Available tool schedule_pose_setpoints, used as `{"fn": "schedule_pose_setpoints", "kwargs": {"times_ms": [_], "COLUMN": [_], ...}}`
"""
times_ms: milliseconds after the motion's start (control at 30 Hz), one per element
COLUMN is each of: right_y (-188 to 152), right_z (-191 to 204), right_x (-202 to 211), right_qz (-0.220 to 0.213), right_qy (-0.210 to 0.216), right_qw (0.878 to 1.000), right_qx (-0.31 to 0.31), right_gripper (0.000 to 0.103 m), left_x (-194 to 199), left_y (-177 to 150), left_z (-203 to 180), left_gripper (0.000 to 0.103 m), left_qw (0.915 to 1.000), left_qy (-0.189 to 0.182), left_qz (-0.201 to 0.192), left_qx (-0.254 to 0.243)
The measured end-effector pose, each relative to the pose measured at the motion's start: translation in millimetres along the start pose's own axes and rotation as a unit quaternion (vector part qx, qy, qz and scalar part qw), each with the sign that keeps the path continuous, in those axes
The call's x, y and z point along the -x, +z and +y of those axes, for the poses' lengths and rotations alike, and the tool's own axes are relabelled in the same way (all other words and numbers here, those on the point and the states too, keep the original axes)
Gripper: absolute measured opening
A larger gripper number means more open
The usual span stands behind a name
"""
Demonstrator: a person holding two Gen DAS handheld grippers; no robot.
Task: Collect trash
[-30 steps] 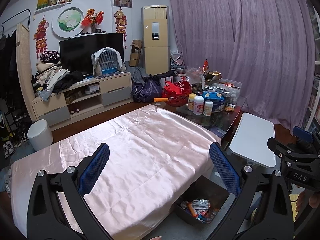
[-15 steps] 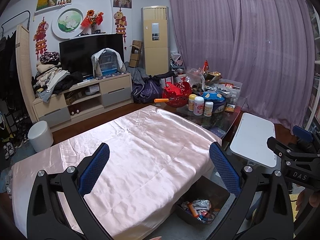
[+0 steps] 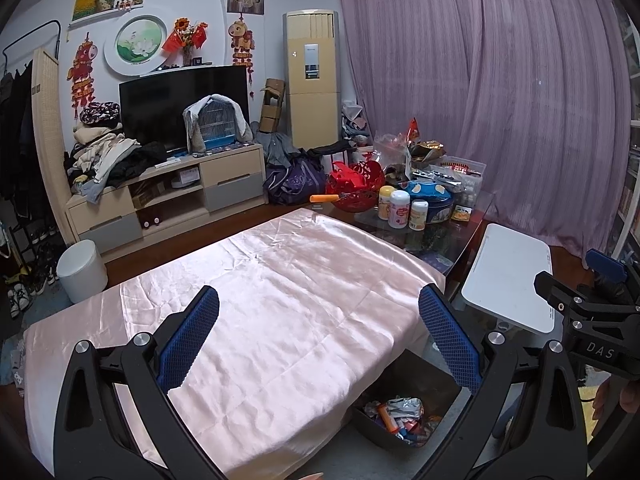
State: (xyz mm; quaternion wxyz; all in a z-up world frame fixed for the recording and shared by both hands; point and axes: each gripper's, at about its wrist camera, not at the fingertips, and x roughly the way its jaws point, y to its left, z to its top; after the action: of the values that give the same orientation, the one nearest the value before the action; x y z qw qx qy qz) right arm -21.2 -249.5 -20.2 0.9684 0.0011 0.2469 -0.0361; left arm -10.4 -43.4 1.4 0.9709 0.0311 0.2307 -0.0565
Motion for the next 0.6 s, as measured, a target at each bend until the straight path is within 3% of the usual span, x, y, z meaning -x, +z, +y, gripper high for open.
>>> {"fn": "schedule_pose_setpoints", "kwargs": {"times_ms": [600], "right_y": [-1.0], "right_z": [-1.2], "right_x": [0.5], "right_qz": [-0.004], "right_qy": [0.007], "right_qw": [1.000], "right_qx": [-0.004], "right_gripper": [0.100], "left_x": [1.4], "left_y": [-0.1], "left_z": [1.3], "left_gripper": [0.095], "left_qw": [0.9999], "left_qy": [0.007], "left_qz": [-0.004], "left_qx": [-0.011]}}
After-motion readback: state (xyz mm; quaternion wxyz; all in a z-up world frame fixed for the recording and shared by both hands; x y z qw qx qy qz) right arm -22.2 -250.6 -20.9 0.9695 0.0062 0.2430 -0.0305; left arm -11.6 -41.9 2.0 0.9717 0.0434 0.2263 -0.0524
